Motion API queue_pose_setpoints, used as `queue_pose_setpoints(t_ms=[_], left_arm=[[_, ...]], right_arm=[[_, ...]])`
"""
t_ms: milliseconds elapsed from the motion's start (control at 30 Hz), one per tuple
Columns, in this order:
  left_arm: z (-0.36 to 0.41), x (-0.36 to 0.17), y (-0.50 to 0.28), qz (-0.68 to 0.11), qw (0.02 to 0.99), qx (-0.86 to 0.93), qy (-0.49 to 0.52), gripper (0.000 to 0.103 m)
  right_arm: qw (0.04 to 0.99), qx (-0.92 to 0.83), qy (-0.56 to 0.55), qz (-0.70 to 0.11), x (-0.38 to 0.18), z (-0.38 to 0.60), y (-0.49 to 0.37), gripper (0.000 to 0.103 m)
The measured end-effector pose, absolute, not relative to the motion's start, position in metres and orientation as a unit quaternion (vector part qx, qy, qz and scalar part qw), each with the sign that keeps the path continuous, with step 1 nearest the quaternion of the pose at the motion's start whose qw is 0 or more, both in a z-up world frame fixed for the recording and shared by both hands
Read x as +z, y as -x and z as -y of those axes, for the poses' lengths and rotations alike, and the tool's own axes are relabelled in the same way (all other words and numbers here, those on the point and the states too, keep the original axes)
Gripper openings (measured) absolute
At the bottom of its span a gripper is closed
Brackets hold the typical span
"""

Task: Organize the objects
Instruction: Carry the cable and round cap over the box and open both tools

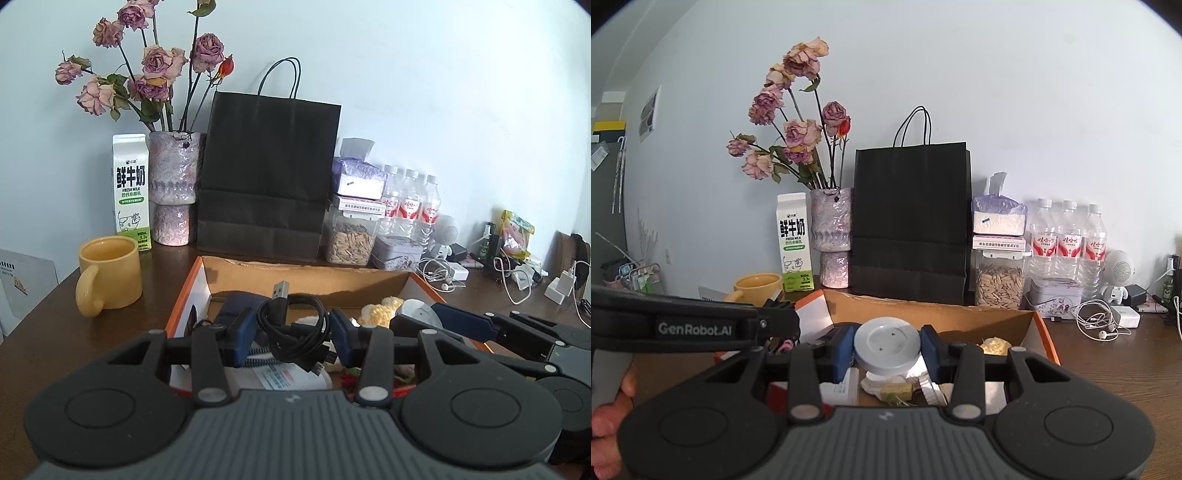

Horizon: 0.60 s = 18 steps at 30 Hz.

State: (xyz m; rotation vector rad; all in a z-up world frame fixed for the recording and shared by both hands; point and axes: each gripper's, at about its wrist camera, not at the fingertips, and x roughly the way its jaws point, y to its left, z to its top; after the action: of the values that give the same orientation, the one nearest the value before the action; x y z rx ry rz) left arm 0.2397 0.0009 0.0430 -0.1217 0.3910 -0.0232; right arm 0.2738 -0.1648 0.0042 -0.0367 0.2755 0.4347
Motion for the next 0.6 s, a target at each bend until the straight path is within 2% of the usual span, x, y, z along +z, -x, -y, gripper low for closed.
queue_pose_setpoints(t_ms=[600], left_arm=[[-0.025, 0.031, -0.323, -0.233, 0.968, -0.091, 0.016, 0.045]], right_arm=[[0.970, 0.160, 0.027, -0.183, -0.023, 0.158, -0.334, 0.038]])
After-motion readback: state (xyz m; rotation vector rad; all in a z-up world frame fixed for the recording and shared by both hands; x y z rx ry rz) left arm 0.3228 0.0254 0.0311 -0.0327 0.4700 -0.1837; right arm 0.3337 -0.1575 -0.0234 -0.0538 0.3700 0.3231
